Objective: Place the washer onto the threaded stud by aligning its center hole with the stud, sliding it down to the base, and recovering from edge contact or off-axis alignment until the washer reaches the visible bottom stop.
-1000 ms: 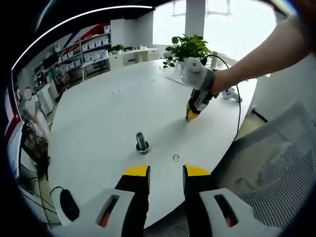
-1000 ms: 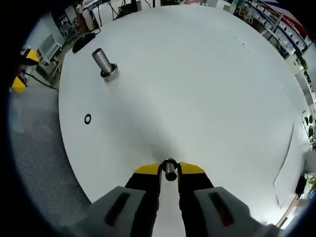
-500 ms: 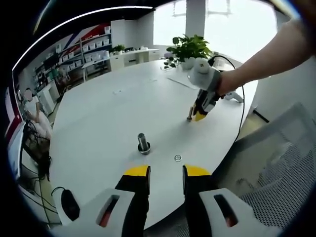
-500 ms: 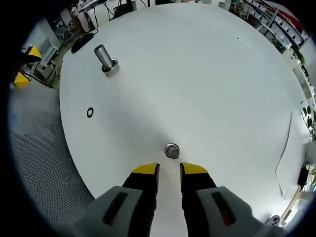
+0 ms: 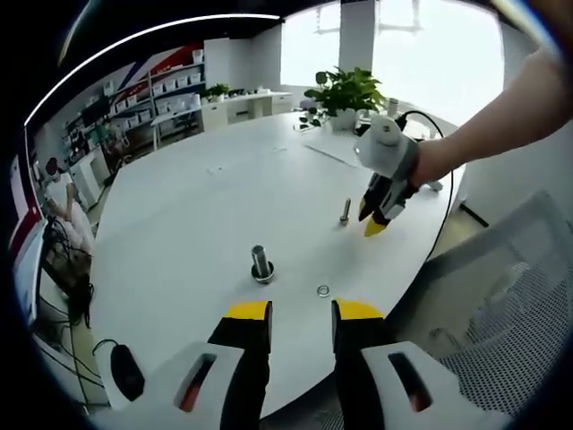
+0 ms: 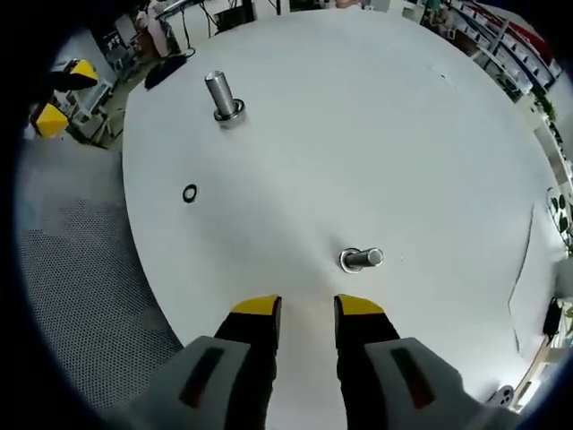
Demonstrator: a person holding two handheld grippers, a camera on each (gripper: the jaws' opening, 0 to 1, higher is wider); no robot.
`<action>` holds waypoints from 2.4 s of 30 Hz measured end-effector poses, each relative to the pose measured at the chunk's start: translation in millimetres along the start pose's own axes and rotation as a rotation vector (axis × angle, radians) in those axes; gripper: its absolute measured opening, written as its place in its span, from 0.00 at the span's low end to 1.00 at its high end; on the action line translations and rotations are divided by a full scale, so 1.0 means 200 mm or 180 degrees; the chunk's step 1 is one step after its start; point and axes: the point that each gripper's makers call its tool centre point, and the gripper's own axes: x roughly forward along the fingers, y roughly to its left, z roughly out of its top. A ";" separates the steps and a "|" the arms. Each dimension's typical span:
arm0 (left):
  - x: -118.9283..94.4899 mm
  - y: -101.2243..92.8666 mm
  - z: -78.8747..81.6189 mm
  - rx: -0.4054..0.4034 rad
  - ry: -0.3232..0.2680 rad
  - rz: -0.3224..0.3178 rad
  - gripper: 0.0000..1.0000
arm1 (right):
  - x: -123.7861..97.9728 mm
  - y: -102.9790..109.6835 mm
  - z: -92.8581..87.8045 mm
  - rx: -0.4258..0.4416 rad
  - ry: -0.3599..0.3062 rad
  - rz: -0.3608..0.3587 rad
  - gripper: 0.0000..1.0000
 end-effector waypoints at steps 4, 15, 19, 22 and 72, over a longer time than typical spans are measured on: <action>0.00 0.00 0.00 0.0011 -0.0009 -0.0003 0.25 | 0.01 0.10 0.03 -0.0017 -0.0039 0.0067 0.26; -0.01 0.01 0.01 -0.0005 -0.0042 0.0011 0.24 | 0.08 0.35 0.22 -0.0307 -0.0213 0.0239 0.28; 0.00 0.00 0.01 0.0011 -0.0036 -0.0004 0.24 | 0.10 0.42 0.29 -0.0335 -0.0259 0.0301 0.28; 0.00 0.00 0.01 0.0014 -0.0028 -0.0010 0.24 | 0.12 0.46 0.33 -0.0382 -0.0289 0.0337 0.28; 0.00 -0.01 0.00 0.0007 -0.0003 -0.0038 0.24 | 0.19 0.53 0.33 -0.1386 -0.0211 0.0507 0.18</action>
